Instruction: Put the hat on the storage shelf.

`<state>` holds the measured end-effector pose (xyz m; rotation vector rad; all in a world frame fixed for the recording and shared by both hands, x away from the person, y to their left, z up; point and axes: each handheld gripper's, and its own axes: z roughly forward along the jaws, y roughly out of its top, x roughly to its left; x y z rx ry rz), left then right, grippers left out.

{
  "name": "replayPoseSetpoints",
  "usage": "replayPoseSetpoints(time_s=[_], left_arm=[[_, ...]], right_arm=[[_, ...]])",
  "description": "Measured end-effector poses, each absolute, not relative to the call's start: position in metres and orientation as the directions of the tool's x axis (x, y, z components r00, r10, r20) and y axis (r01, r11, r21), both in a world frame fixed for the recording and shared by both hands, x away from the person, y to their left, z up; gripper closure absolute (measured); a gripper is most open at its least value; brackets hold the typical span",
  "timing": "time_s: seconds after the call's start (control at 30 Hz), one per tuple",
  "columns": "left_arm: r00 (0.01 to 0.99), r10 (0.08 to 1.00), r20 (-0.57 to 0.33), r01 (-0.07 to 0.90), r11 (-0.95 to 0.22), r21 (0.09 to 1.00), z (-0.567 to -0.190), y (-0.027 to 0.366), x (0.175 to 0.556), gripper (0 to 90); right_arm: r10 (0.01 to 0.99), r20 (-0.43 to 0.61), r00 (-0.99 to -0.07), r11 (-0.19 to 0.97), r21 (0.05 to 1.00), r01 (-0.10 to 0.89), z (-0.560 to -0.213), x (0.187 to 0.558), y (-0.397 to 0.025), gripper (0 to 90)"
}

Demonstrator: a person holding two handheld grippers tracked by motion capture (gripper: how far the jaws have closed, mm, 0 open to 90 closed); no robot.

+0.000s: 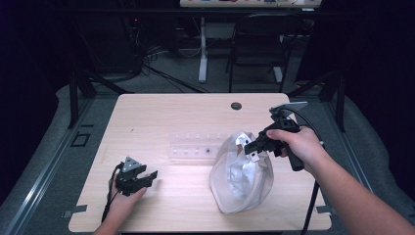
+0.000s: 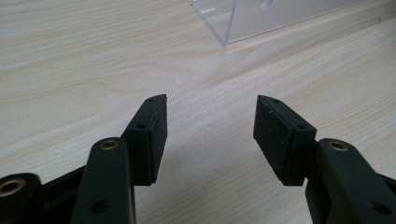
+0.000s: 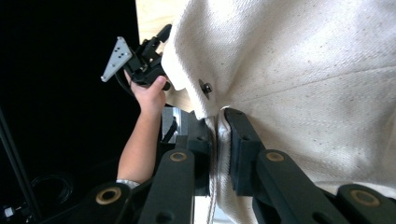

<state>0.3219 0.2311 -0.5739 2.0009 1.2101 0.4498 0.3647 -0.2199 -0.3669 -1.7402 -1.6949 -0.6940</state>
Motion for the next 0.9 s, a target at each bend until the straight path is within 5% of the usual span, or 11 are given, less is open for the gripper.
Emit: replayPoseSetpoints(time_s=[0.9], left_arm=[[0.513,0.855,-0.075,0.591,-0.288,0.753,-0.572,0.226,0.320,45.0]], right_arm=[[0.594,0.803,-0.046,-0.018,0.070,0.997,-0.309,0.396,-0.186,81.6]])
